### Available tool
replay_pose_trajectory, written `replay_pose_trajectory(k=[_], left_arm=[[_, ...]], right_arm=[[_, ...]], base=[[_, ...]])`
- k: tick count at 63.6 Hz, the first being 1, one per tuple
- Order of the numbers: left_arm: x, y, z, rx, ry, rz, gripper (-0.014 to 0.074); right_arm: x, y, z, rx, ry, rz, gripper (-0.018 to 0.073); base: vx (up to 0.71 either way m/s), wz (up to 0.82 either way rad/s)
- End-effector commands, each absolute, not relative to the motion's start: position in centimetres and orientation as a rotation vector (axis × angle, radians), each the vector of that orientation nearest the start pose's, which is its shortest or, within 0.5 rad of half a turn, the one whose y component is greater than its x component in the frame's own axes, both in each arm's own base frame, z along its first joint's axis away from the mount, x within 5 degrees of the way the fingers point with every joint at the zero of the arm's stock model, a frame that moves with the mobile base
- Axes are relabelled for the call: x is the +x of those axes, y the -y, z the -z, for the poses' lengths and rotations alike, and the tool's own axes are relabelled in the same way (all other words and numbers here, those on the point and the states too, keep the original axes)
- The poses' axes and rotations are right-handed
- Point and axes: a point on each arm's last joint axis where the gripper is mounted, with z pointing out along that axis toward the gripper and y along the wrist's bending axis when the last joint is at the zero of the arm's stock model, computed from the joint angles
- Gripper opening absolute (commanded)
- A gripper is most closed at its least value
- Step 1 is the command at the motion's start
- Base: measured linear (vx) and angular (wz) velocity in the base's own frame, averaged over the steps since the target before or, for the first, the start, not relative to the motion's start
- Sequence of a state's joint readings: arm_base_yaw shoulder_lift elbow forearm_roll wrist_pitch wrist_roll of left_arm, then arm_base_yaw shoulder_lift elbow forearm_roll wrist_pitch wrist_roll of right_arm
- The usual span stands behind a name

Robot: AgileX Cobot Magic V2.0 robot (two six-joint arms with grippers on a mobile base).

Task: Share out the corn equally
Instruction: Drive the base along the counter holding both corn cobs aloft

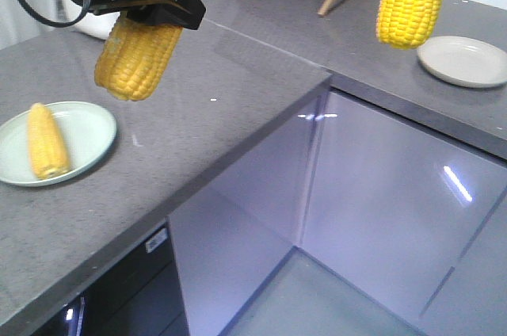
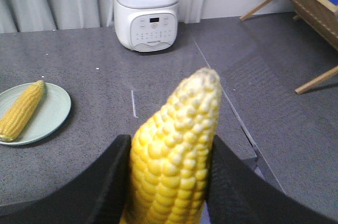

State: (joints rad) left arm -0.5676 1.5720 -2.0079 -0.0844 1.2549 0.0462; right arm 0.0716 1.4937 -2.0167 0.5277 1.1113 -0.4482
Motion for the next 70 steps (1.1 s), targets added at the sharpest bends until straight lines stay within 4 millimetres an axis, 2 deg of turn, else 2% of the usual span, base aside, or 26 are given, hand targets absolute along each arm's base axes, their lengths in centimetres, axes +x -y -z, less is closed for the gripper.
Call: replay_pose_trajectory(k=[1,70], left_arm=[[24.65,16.76,-51.33,0.678,-2.098,0.411,-0.0006],[24.65,16.76,-51.33,0.678,-2.098,0.411,-0.0006]], right_arm=[[26.41,-5.94,-55.65,-0.519,-1.783,-0.386,-0.0001],[26.41,-5.93,-55.65,-0.519,-1.783,-0.385,-0.0001]], base=[[-0.04,-0.44],[-0.07,-0.43]])
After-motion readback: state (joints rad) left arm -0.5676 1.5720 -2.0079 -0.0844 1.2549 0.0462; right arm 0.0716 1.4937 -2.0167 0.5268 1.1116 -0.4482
